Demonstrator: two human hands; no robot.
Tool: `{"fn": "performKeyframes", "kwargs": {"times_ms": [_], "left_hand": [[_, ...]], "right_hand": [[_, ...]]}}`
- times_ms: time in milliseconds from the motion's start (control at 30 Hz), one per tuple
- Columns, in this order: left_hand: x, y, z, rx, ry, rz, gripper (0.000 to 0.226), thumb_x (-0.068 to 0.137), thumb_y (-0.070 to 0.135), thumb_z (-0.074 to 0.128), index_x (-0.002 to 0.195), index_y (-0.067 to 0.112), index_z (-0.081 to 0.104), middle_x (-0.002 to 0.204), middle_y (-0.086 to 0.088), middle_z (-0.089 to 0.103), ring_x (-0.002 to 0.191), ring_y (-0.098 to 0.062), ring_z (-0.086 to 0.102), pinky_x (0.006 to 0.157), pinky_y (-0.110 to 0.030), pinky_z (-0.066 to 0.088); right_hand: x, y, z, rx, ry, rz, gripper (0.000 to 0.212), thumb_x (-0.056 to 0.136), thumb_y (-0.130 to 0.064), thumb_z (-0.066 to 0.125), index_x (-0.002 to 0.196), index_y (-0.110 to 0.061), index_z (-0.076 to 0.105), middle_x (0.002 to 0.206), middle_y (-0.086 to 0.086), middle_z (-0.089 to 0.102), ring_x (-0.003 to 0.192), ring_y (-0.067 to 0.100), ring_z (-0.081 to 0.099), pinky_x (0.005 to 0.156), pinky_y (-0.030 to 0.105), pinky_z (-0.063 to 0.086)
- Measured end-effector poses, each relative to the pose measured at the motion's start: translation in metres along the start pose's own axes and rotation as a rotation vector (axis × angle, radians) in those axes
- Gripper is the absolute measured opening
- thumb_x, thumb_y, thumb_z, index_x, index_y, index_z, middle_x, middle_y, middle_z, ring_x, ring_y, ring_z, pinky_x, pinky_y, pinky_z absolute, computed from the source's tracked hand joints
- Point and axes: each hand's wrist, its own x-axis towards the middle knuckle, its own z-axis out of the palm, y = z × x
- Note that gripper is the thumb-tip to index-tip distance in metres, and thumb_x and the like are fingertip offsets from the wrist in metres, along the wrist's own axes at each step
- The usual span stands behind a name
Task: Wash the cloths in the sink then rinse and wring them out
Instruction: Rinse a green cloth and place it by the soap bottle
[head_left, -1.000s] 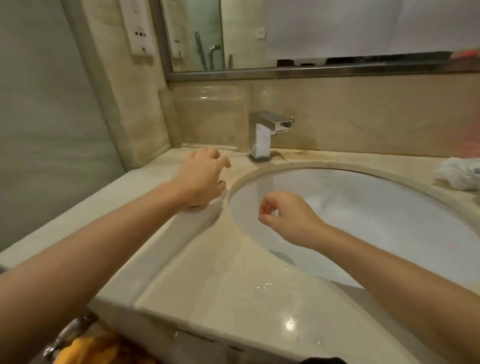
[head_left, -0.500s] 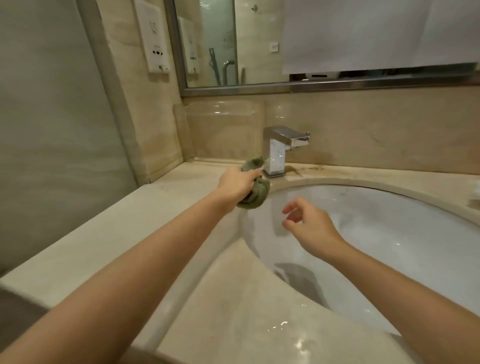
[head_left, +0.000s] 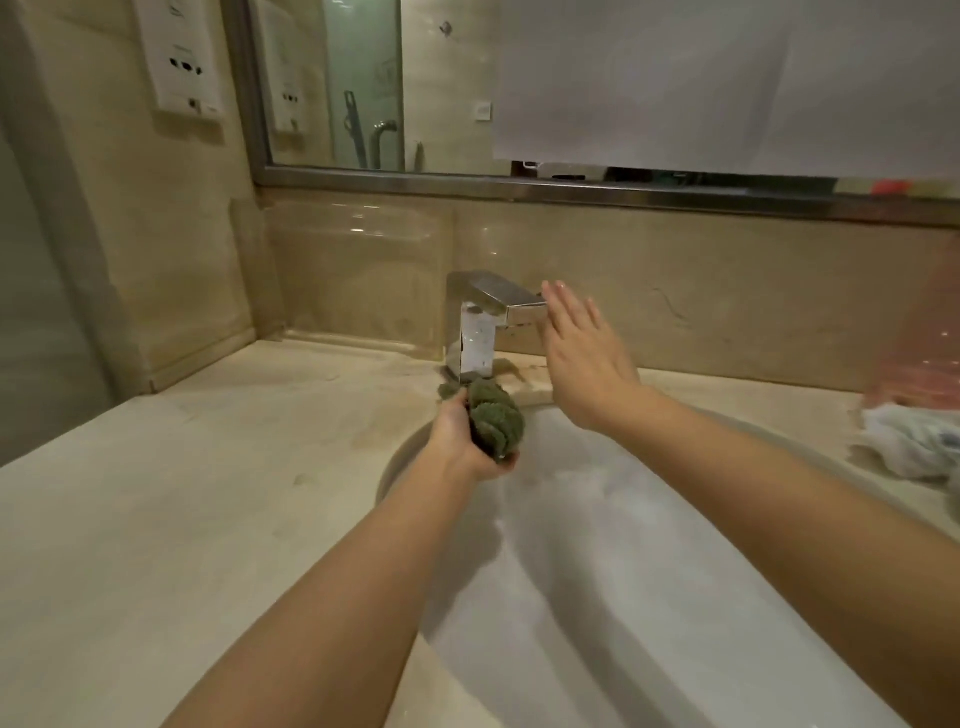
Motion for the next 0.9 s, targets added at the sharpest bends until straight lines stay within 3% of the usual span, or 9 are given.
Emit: {"fn": "performKeyframes", "kwargs": {"times_ms": [133,267,367,467,533,600,667,767,900], "left_hand": [[0.002,-0.001,0.001,-0.107,-0.097,0.025,0.039,0.1,0.041,0.039,0.108,0.01,0.061,0.098,-0.015,0.057,0.083,-0.032,0.054,0.084,-0.059,0.047],[0.0,0.0,0.003,-0.161,-0.14,0.043,0.06,0.083,0.053,0.066,0.125,0.011,0.056,0.117,-0.024,0.056,0.098,-0.039,0.062,0.071,-0.053,0.059],[-0.004,-0.001,0.005,-0.111,-0.198,0.079,0.065,0.075,0.053,0.074,0.122,0.011,0.06,0.106,-0.018,0.065,0.09,-0.032,0.067,0.076,-0.044,0.059],[-0.007,-0.003,0.01,-0.048,-0.22,0.103,0.061,0.079,0.056,0.067,0.12,0.012,0.064,0.105,-0.014,0.068,0.095,-0.026,0.066,0.079,-0.037,0.057],[-0.01,-0.007,0.014,0.007,-0.252,0.117,0.053,0.084,0.057,0.06,0.109,0.011,0.069,0.101,-0.012,0.071,0.1,-0.025,0.064,0.083,-0.037,0.053],[-0.011,-0.01,0.016,0.033,-0.269,0.131,0.048,0.088,0.055,0.056,0.097,0.011,0.071,0.094,-0.011,0.074,0.099,-0.025,0.065,0.082,-0.039,0.051],[-0.012,-0.013,0.017,0.043,-0.243,0.154,0.053,0.09,0.059,0.049,0.101,0.012,0.071,0.099,-0.011,0.073,0.102,-0.026,0.064,0.085,-0.04,0.05],[-0.011,-0.018,0.021,0.122,-0.177,0.205,0.064,0.095,0.064,0.032,0.118,0.015,0.066,0.116,-0.008,0.067,0.106,-0.022,0.061,0.092,-0.037,0.046],[-0.01,-0.028,0.024,0.517,0.014,0.366,0.068,0.096,0.066,0.016,0.102,0.022,0.067,0.092,-0.002,0.069,0.084,-0.018,0.063,0.071,-0.033,0.051]], "right_hand": [[0.017,0.004,0.014,-0.136,0.006,-0.024,0.06,0.101,-0.021,0.025,0.152,-0.003,-0.002,0.158,0.017,-0.02,0.148,0.028,-0.014,0.121,0.043,-0.003],[0.027,0.004,0.018,0.017,-0.115,0.067,0.068,0.098,-0.013,0.035,0.152,-0.004,-0.006,0.158,0.011,-0.024,0.148,0.026,-0.015,0.121,0.042,-0.003],[0.026,-0.01,0.015,0.729,0.0,0.283,0.069,0.091,0.001,0.045,0.153,-0.007,0.016,0.163,0.006,0.0,0.15,0.024,-0.001,0.121,0.038,0.009],[0.009,-0.039,0.026,1.558,0.219,0.692,0.03,0.097,-0.011,0.041,0.118,-0.013,0.063,0.129,0.006,0.058,0.125,0.025,0.05,0.099,0.032,0.041],[-0.002,-0.055,0.032,2.037,0.143,0.795,0.033,0.099,-0.029,0.042,0.09,-0.013,0.07,0.104,0.007,0.069,0.104,0.026,0.064,0.089,0.035,0.051],[-0.01,-0.06,0.038,2.386,0.043,0.749,0.037,0.099,-0.037,0.044,0.088,-0.015,0.07,0.094,0.007,0.072,0.091,0.02,0.068,0.077,0.031,0.055],[-0.014,-0.06,0.041,2.458,0.053,0.686,0.028,0.099,-0.035,0.048,0.096,-0.015,0.068,0.094,0.003,0.071,0.089,0.016,0.068,0.069,0.024,0.052],[-0.016,-0.06,0.046,2.201,0.11,0.649,0.02,0.098,-0.029,0.051,0.114,-0.019,0.058,0.099,-0.004,0.063,0.091,0.009,0.062,0.073,0.021,0.049],[-0.013,-0.062,0.049,2.155,0.071,0.699,0.019,0.099,-0.032,0.047,0.111,-0.025,0.061,0.105,-0.001,0.066,0.098,0.016,0.063,0.085,0.035,0.052]]}}
